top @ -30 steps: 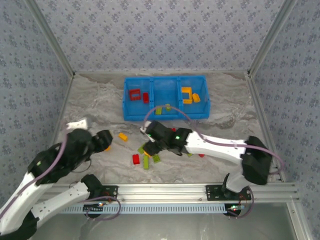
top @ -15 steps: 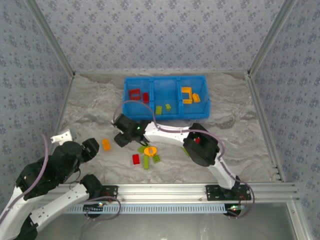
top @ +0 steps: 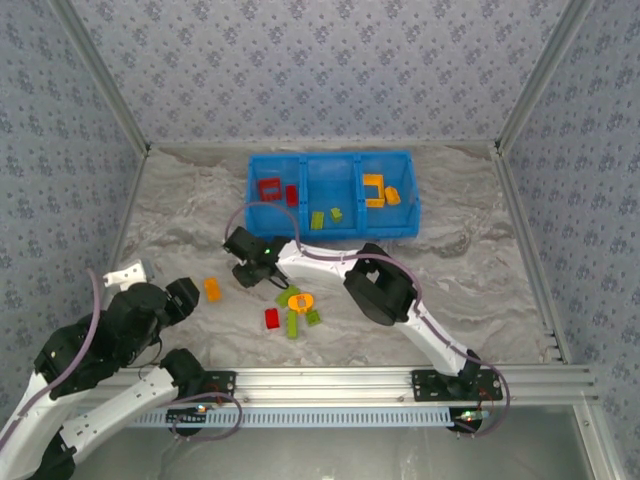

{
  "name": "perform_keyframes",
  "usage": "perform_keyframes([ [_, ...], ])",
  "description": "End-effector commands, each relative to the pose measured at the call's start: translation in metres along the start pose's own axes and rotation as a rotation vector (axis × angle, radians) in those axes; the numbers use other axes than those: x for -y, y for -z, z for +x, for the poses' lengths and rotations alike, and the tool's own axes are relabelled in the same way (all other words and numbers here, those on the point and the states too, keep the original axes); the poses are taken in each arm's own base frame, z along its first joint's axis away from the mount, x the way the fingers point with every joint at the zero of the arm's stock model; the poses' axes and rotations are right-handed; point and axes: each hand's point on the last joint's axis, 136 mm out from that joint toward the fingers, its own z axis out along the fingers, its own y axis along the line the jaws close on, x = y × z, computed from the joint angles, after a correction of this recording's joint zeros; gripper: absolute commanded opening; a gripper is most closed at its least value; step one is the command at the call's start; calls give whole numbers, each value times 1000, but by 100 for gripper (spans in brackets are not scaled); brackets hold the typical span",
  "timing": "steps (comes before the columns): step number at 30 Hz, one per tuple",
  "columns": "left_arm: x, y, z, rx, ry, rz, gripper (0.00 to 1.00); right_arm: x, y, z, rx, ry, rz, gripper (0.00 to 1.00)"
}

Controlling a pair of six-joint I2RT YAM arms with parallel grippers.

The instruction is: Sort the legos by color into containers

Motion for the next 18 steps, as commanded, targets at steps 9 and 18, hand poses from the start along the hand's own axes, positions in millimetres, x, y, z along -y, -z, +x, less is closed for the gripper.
perform_keyframes([
  [9, 58, -18, 8, -91, -95, 115, 67, 6, 97, -36, 176, -40, 33, 21],
  [18, 212, -35, 0, -165, -289, 354, 65, 121, 245, -12, 339, -243, 201, 22],
])
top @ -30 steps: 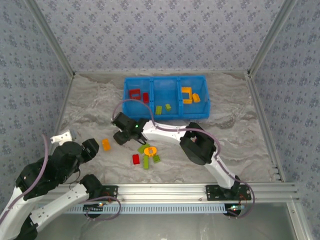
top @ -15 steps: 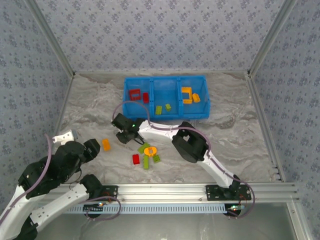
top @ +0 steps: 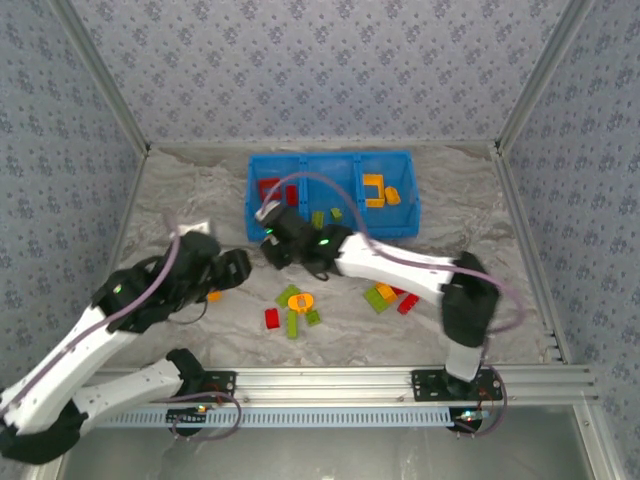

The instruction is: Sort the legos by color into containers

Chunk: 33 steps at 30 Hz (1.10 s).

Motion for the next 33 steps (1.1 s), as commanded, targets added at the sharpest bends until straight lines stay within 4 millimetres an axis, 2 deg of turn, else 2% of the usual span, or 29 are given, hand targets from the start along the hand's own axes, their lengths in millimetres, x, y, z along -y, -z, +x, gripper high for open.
perform_keyframes([
  [1, 75, -4, -23, 42, -110, 190, 65, 68, 29, 10, 1, -99, 155, 22],
  [4, 122, -19, -22, 41, -182, 252, 65, 131, 54, 21, 5, -199, 277, 23],
  [6, 151, -31, -18, 36, -210, 293, 66, 173, 63, 33, -6, -273, 351, 24],
  [8, 172, -40, -11, 24, -229, 319, 66, 209, 66, 42, -23, -333, 428, 24],
  [11, 196, -54, 0, 4, -260, 337, 66, 253, 52, 66, -109, -400, 508, 24],
  [14, 211, -62, 8, -17, -279, 353, 66, 286, 33, 81, -186, -424, 569, 24],
  [17, 216, -67, 12, -30, -289, 351, 66, 307, 11, 89, -261, -426, 599, 24],
  [19, 214, -68, 13, -30, -288, 344, 66, 316, -5, 88, -301, -417, 616, 24],
  [22, 210, -66, 11, -20, -284, 332, 67, 329, -20, 100, -388, -415, 671, 23],
  [25, 206, -64, 10, -12, -280, 328, 67, 339, -34, 101, -420, -411, 695, 24],
  [29, 203, -60, 7, -6, -278, 323, 67, 348, -49, 106, -473, -416, 718, 24],
  [33, 199, -56, 5, 2, -283, 316, 67, 351, -54, 109, -486, -427, 726, 25],
])
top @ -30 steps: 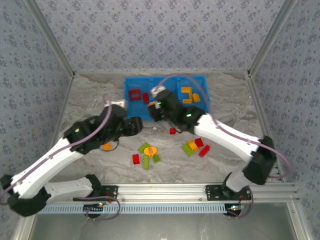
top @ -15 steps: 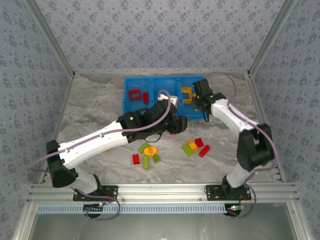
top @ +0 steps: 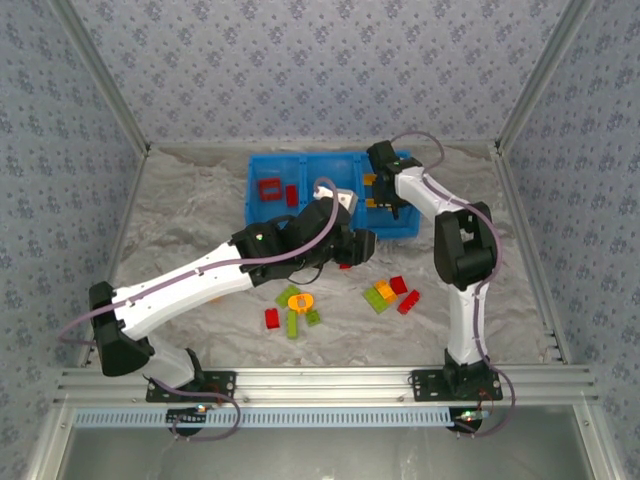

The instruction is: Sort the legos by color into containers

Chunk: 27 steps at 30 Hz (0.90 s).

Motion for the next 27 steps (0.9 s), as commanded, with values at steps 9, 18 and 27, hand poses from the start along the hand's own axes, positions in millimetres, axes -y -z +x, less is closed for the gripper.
perform_keyframes([
  [9, -2, 22, -12, 49, -9, -5, 67, 5, -3, -7, -14, 28, 40, 49],
  [18, -40, 29, 10, 19, 30, -120, 68, 8, 91, -44, 188, 5, 0, 55],
  [27, -122, 26, 65, -141, 159, -342, 68, -11, 228, -16, 468, 69, -226, 55],
])
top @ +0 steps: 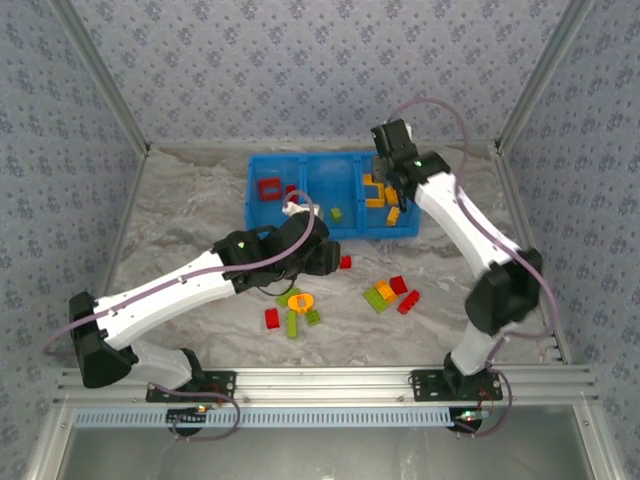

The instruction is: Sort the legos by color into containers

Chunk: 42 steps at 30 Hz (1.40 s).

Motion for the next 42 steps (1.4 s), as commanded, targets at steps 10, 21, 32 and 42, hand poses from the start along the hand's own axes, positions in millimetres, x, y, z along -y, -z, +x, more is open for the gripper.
perform_keyframes([
  [10, -115, -2, 113, -274, 138, -251, 71, -150, 155, 195, -22, 276, -866, 62],
  [21, -126, -35, 158, -397, 175, -289, 73, -175, 215, 276, 104, 451, -942, 72],
  [32, -133, -65, 171, -427, 209, -300, 62, -173, 216, 272, 110, 453, -926, 72],
  [42, -148, -71, 180, -425, 201, -350, 50, -175, 212, 273, 96, 441, -916, 72],
])
